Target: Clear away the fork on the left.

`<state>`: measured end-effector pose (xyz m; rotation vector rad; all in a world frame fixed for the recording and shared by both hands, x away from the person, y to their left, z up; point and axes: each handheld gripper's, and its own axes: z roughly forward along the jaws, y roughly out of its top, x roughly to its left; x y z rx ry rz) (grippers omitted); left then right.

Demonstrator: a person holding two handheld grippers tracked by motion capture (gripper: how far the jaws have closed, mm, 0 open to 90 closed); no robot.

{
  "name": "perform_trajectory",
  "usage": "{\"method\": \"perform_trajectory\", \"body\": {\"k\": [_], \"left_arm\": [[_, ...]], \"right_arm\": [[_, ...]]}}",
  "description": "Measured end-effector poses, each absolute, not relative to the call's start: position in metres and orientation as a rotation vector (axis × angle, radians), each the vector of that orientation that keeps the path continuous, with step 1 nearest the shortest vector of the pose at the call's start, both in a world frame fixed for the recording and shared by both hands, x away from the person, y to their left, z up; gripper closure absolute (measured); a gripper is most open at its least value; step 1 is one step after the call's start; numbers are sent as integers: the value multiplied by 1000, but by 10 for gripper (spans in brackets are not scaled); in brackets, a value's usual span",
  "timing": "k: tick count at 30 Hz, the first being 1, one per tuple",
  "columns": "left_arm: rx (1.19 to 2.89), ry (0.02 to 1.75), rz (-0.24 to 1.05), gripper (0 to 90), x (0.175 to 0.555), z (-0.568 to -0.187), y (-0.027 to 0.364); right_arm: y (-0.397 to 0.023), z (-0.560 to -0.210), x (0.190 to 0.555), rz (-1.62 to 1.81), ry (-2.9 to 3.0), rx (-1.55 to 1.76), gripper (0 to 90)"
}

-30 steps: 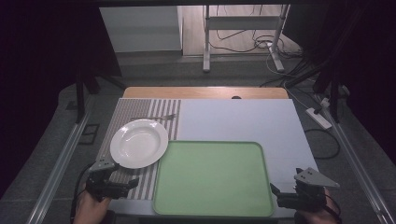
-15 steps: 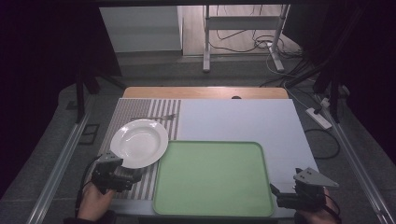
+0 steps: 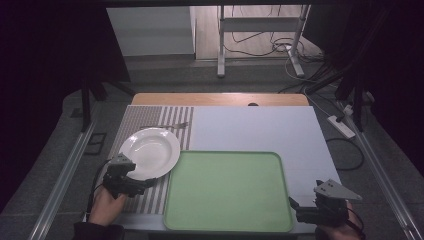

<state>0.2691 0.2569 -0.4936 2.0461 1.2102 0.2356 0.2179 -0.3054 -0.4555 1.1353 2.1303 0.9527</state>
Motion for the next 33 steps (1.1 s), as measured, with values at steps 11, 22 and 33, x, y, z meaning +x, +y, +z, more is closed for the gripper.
{"method": "perform_trajectory", "body": {"k": [11,22,33], "left_arm": [[2074,1178,226,0,291,-494,250],[2079,1167,197,0,320,-494,247],[2084,1200,203,0,348,-500,246]], "right_arm": [[-305,-456,218,952,2132,1136,0],[-305,-456,218,945,2139,1135,0],[-304,-456,219,938,2147,1127,0]]}}
